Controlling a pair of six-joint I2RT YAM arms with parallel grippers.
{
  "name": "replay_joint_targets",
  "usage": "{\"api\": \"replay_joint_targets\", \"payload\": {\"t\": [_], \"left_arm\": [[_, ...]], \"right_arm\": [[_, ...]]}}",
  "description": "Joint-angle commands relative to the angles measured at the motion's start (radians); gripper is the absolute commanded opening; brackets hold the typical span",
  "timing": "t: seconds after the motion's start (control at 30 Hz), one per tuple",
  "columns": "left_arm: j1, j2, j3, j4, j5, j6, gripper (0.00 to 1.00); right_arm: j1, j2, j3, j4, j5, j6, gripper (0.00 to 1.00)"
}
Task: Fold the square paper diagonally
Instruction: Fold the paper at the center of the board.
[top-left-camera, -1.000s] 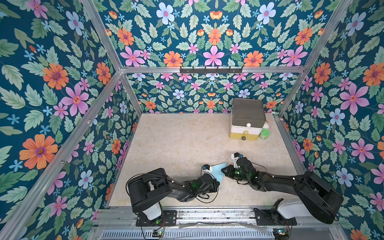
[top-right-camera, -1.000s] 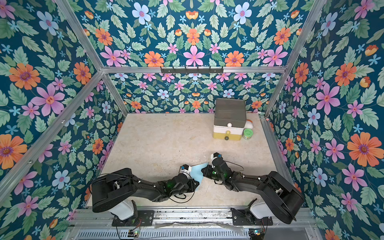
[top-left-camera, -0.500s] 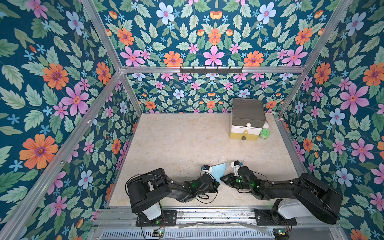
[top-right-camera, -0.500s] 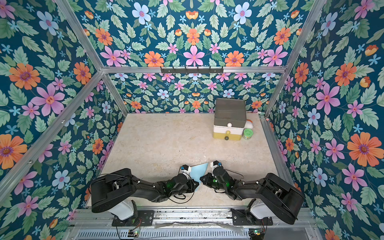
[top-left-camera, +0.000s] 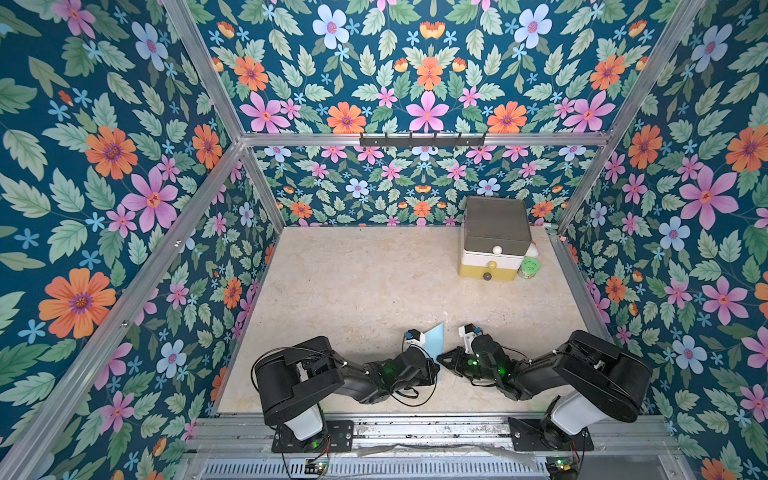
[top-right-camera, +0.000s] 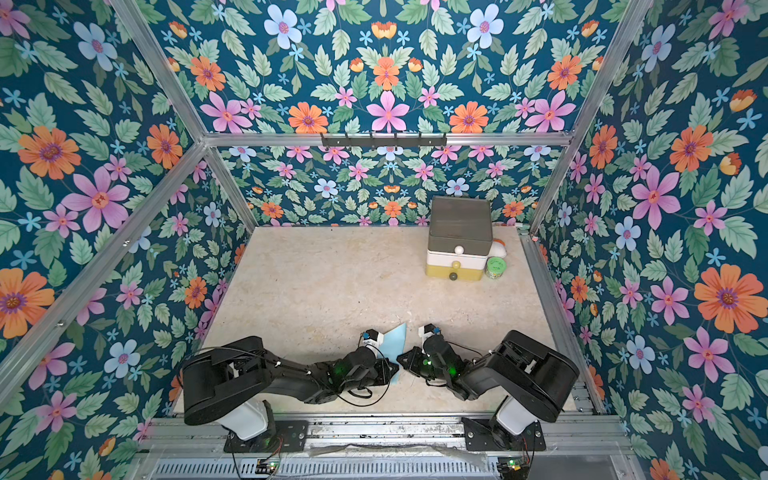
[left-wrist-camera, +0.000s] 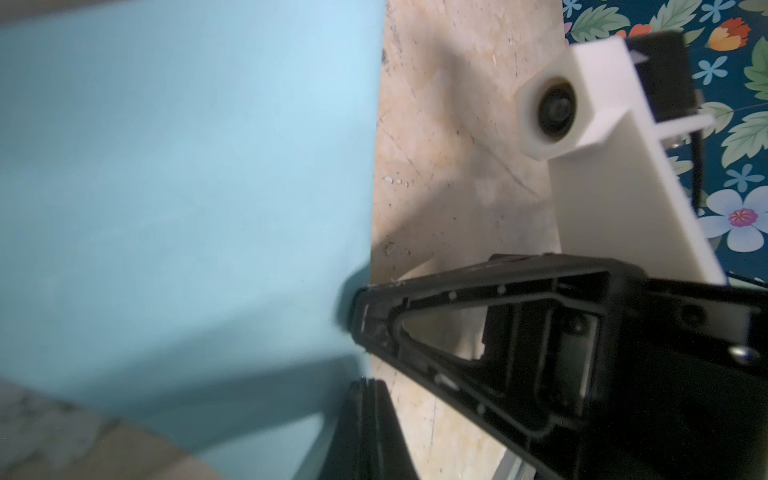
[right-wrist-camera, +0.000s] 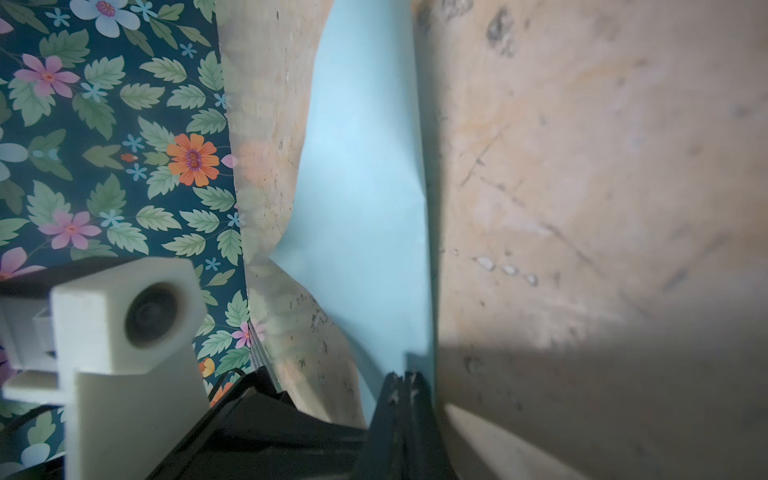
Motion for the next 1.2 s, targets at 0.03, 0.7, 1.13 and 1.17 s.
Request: {"api": "replay_joint_targets", "payload": {"t": [0.03,0.7,1.13,1.17], "left_arm": [[-0.005,0.020,0.004,-0.239,0.007,0.024,0.00],[-0.015,0.062,0.029,-0.263,0.033,0.044,0.00],[-0.019,0.045,0.022,-0.267,0.023,0.046,0.00],[-0.021,0.043,0.024,-0.270,0.022,0.047,0.00]], "right_arm": [[-0.055,0.003,-0.030,-0.037,0.023,-0.024,0.00],[-0.030,-0.139,0.067,-0.270,0.013,-0.116,0.00],[-0.088,0.105,0.121,-0.144,-0.056,-0.143,0.00],[-0.097,0.119,0.119,-0.131,-0.059,-0.144,0.00]]}}
